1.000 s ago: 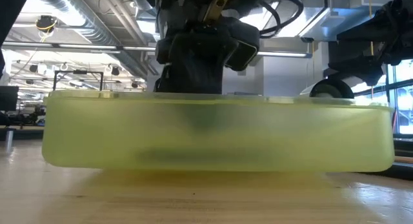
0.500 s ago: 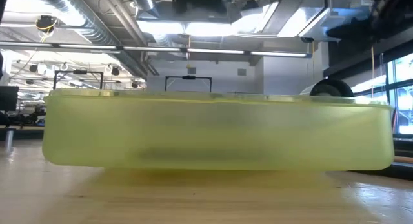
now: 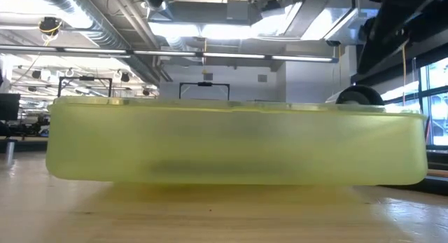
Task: Pick & place school supplies into a supply box
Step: Put the black pen into the yellow supply box
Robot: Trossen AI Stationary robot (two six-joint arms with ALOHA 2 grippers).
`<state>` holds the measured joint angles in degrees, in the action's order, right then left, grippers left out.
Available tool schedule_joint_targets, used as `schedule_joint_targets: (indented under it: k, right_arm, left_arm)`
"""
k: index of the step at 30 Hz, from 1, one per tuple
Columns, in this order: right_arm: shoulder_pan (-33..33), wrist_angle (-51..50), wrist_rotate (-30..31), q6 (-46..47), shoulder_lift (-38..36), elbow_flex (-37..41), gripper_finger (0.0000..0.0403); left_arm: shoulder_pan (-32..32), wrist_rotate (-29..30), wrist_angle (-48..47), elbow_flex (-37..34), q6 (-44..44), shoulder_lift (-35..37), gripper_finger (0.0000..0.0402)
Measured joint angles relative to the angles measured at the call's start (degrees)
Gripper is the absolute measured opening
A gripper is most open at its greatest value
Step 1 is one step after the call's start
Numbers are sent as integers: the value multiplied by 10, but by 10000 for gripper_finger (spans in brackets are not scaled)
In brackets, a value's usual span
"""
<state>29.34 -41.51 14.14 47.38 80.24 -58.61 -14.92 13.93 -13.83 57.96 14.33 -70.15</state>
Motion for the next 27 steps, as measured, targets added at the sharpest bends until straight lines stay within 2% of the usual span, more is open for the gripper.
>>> schedule_joint_targets:
  k: [6, 11, 16, 27]
  right_arm:
    - [26, 34, -96, -9, 115, -29, 369]
    - [52, 91, -113, 4, 178, -30, 369]
    - [59, 108, -110, 19, 208, -30, 369]
    - [58, 152, -108, 33, 211, -30, 369]
  left_arm:
    - [-1, 2, 224, -196, -2, 123, 114]
    - [1, 15, 316, -285, -1, 161, 115]
    - [1, 31, 321, -308, -1, 157, 112]
    - [1, 31, 321, -314, -26, 153, 114]
